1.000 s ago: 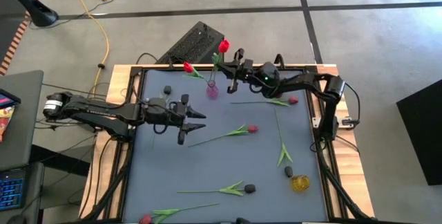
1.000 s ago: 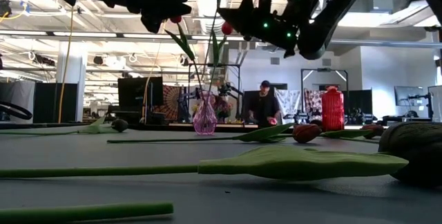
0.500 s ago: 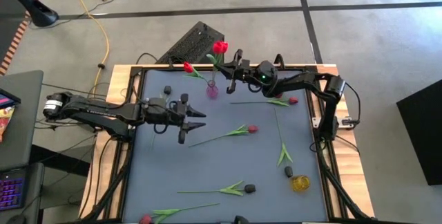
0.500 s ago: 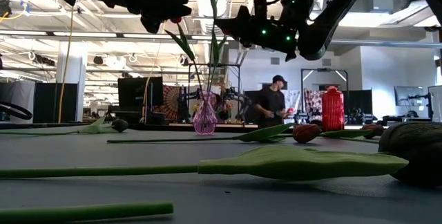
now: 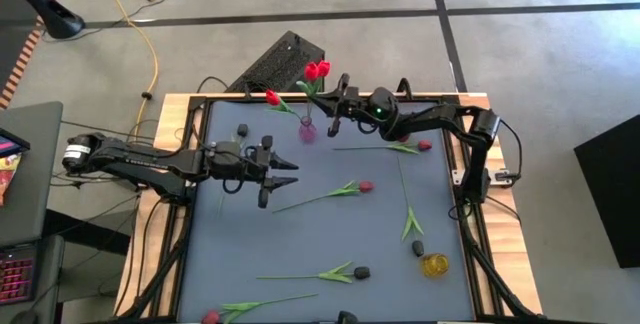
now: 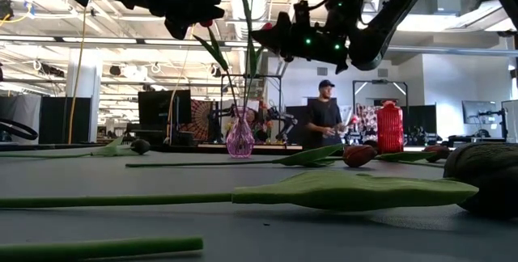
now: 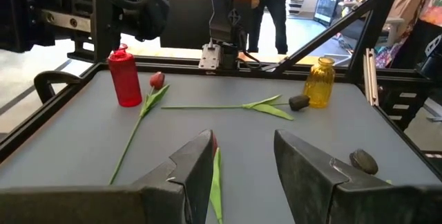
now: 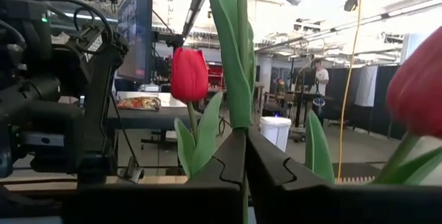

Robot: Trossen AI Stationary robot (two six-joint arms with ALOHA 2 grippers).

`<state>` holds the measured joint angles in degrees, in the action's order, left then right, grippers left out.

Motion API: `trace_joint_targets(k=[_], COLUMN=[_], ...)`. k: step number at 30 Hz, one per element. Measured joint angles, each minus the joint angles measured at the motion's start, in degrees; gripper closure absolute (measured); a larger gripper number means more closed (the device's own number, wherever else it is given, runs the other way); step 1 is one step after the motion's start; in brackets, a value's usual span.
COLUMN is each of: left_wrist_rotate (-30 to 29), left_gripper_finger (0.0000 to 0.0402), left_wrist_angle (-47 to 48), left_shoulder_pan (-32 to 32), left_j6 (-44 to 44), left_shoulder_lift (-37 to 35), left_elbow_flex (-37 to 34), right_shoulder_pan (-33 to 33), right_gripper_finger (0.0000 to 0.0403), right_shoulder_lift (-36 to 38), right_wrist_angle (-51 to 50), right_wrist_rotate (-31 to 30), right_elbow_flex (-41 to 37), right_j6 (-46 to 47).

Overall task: Sort flowers into vase by color
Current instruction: Put the pink flower into the purple vase

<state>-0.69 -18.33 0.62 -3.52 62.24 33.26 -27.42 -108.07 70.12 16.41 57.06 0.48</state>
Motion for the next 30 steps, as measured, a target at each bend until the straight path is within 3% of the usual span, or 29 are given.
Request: trace_joint_targets(k=[14, 21, 24, 30], left_wrist_rotate=[0.0, 0.1, 0.1, 0.2], left_gripper_finger=[0.0260, 0.0260, 0.0260, 0.0260], left_wrist_angle=[2.7, 3.2, 3.6, 6.3], left_shoulder_pan=[0.0, 0.0, 0.0, 0.0], left_j6=[0.3, 0.3, 0.3, 0.1], left_shoulder_lift=[0.0, 0.0, 0.0, 0.0], left_elbow_flex=[0.0, 0.0, 0.0, 0.0], right_shoulder_pan=[-0.9, -1.2, -1.2, -1.2], right_gripper_finger=[0.0327, 0.0287, 0.0260, 0.0213], right_shoulder_lift=[0.2, 0.2, 0.2, 0.2], right_wrist_angle=[-3.4, -8.8, -12.3, -26.1], right_wrist_rotate=[0.1, 1.1, 3.3, 13.5], right_elbow_flex=[0.0, 0.0, 0.7, 5.5], right_j6=[9.4, 12.0, 14.3, 18.6])
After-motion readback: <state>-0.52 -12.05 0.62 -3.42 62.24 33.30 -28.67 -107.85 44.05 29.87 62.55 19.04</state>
